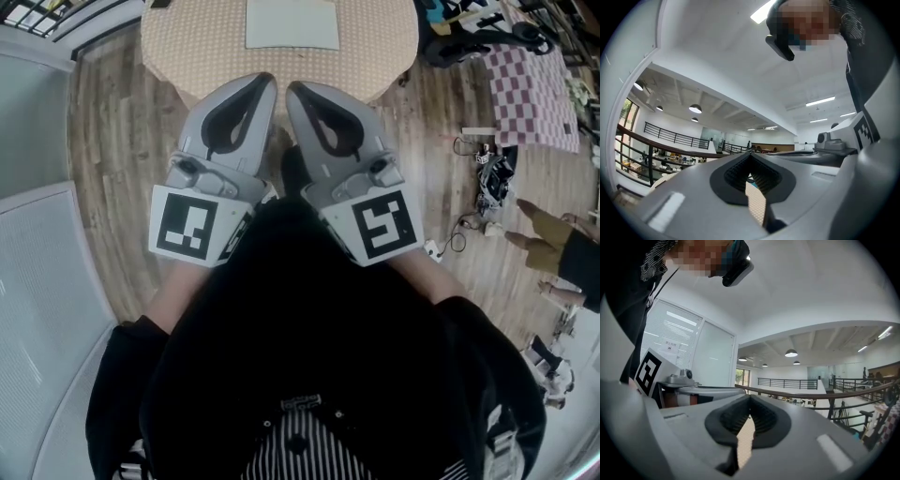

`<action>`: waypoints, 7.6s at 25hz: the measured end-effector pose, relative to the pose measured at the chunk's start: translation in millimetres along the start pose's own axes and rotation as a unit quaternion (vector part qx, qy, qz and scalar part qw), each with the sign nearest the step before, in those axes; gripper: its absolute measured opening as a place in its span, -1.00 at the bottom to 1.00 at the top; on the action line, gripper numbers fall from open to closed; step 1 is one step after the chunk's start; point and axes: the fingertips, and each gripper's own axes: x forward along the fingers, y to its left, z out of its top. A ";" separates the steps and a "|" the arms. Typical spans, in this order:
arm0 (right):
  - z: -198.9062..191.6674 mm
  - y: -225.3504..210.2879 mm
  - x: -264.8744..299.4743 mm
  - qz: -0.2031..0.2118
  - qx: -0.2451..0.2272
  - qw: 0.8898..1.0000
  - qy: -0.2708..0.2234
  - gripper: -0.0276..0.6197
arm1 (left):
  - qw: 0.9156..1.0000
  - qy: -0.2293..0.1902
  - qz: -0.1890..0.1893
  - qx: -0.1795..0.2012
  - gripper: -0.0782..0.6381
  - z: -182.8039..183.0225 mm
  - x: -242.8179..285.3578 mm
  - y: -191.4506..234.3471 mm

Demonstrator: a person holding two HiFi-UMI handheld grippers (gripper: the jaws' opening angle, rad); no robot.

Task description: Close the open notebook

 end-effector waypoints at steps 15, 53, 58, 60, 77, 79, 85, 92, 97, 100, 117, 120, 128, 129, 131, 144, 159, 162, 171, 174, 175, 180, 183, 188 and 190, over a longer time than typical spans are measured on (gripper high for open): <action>-24.8 -94.2 97.0 0.032 0.023 0.999 0.008 -0.91 | 0.999 0.030 0.019 -0.014 -0.78 -35.8 112.4 70.3; -64.1 -313.6 218.0 0.073 0.105 0.991 0.044 -0.91 | 0.991 0.125 0.031 -0.028 -0.78 -92.6 345.7 132.8; -65.1 -310.2 224.6 0.054 0.101 0.992 0.052 -0.91 | 0.992 0.126 0.008 -0.032 -0.78 -93.5 344.4 139.8; -66.1 -308.3 226.0 0.052 0.099 0.992 0.055 -0.91 | 0.991 0.126 0.002 -0.032 -0.78 -94.0 343.7 142.0; -82.9 -285.0 273.0 0.043 0.115 0.989 0.085 -0.91 | 0.988 0.144 0.001 -0.050 -0.78 -104.8 327.2 191.8; -91.2 -281.6 277.2 0.045 0.121 0.987 0.099 -0.91 | 0.987 0.151 0.002 -0.053 -0.78 -112.1 324.6 196.9; -115.2 -273.5 288.1 0.049 0.122 0.983 0.126 -0.91 | 0.983 0.170 0.011 -0.068 -0.78 -143.0 317.5 210.5; -148.1 -279.8 293.3 0.031 0.137 0.977 0.161 -0.91 | 0.974 0.206 -0.011 -0.091 -0.78 -178.1 323.4 215.0; -165.2 -290.0 299.1 0.022 0.150 0.973 0.173 -0.91 | 0.969 0.224 -0.019 -0.103 -0.78 -196.0 333.7 219.0; -177.0 -298.8 300.9 0.021 0.157 0.971 0.181 -0.91 | 0.966 0.231 -0.022 -0.113 -0.78 -208.0 341.8 219.2; -226.4 -305.3 309.4 0.025 0.174 0.964 0.201 -0.91 | 0.952 0.283 -0.029 -0.110 -0.78 -255.1 340.6 220.4; -233.3 -303.3 308.7 0.024 0.176 0.963 0.205 -0.91 | 0.949 0.291 -0.030 -0.114 -0.78 -263.1 338.2 220.6; -254.5 -299.6 304.8 0.027 0.181 0.957 0.224 -0.91 | 0.941 0.318 -0.043 -0.107 -0.78 -284.7 333.9 218.7; -257.7 -299.6 305.1 0.026 0.182 0.956 0.227 -0.91 | 0.940 0.321 -0.045 -0.106 -0.78 -287.9 334.0 219.2; -266.0 -300.8 305.3 0.024 0.181 0.955 0.234 -0.91 | 0.937 0.329 -0.050 -0.106 -0.78 -296.1 334.7 218.8; -378.3 -346.0 277.5 -0.034 0.192 0.921 0.338 -0.91 | 0.902 0.412 -0.097 -0.090 -0.78 -387.6 347.5 206.7; -485.8 -397.5 205.6 -0.107 0.221 0.860 0.446 -0.91 | 0.862 0.475 -0.159 -0.077 -0.77 -468.1 347.9 177.9; -497.7 -399.9 194.3 -0.111 0.225 0.849 0.465 -0.90 | 0.848 0.496 -0.174 -0.067 -0.77 -488.9 344.0 172.1; -526.1 -389.9 171.6 -0.098 0.276 0.821 0.490 -0.64 | 0.831 0.524 -0.178 -0.058 -0.77 -527.1 342.2 163.8; -535.9 -389.7 168.5 -0.093 0.286 0.812 0.500 -0.59 | 0.834 0.520 -0.178 -0.048 -0.77 -540.0 339.0 169.4; -537.1 -389.5 167.7 -0.092 0.288 0.811 0.501 -0.59 | 0.837 0.515 -0.181 -0.048 -0.77 -542.1 337.0 169.9; -538.4 -389.1 167.4 -0.095 0.287 0.809 0.505 -0.56 | 0.843 0.499 -0.196 -0.046 -0.77 -546.2 334.3 170.0; -536.4 -386.1 170.9 -0.084 0.301 0.808 0.499 -0.45 | 0.845 0.491 -0.205 -0.041 -0.78 -547.0 333.6 170.8; -530.0 -376.0 172.3 -0.044 0.329 0.807 0.488 -0.41 | 0.847 0.489 -0.206 -0.031 -0.78 -547.9 328.4 170.3; -529.8 -374.6 173.8 -0.038 0.357 0.803 0.476 -0.41 | 0.850 0.482 -0.208 -0.027 -0.78 -548.4 329.6 169.5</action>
